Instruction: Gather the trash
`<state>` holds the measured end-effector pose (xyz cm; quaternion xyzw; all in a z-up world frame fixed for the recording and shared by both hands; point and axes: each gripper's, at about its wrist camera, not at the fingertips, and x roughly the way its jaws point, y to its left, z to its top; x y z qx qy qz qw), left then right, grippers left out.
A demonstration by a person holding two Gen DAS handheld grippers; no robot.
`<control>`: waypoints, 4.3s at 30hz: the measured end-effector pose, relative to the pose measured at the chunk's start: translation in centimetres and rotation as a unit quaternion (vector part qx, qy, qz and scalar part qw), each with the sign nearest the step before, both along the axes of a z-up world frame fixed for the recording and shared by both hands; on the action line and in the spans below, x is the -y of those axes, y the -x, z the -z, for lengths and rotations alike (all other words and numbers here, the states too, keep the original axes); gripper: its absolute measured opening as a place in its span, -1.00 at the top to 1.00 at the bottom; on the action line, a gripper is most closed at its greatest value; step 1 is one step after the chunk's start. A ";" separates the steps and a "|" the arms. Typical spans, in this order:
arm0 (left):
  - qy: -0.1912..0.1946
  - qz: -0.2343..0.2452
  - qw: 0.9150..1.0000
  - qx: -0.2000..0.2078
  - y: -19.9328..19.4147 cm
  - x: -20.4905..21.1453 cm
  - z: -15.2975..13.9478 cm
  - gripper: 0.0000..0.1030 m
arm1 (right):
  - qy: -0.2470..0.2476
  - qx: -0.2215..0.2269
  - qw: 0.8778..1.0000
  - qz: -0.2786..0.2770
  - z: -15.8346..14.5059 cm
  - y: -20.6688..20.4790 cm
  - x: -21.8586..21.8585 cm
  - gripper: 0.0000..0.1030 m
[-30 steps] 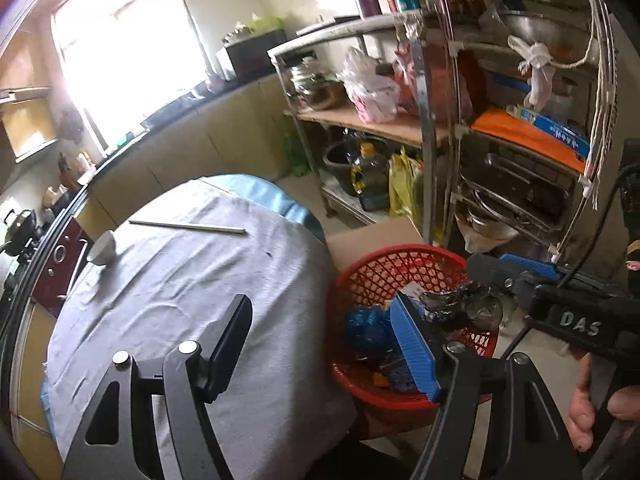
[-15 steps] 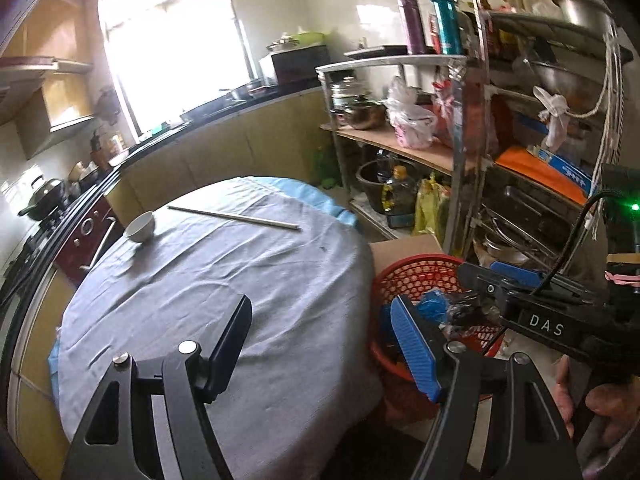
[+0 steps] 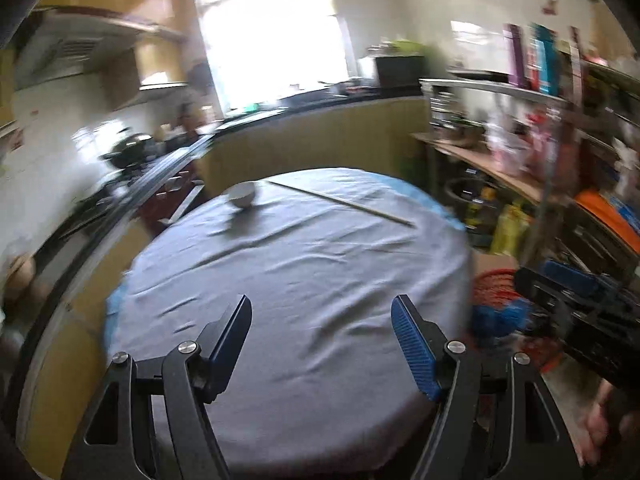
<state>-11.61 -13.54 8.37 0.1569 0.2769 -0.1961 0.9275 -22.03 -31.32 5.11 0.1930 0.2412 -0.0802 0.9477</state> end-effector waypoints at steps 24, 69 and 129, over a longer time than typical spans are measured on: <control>0.027 -0.164 0.986 0.031 -1.7 -12.9 -1.5 -0.80 | 0.079 0.001 0.991 -0.106 -3.5 -6.0 -13.6 -0.21; 0.048 -0.158 0.986 0.000 -6.2 -12.2 -0.8 -0.80 | 0.114 -0.015 0.989 -0.092 -4.1 -8.7 -14.1 -0.21; 0.045 -0.105 0.993 0.036 -1.5 -8.7 -4.4 -0.81 | 0.108 0.029 0.993 -0.043 -7.0 -3.6 -11.1 -0.30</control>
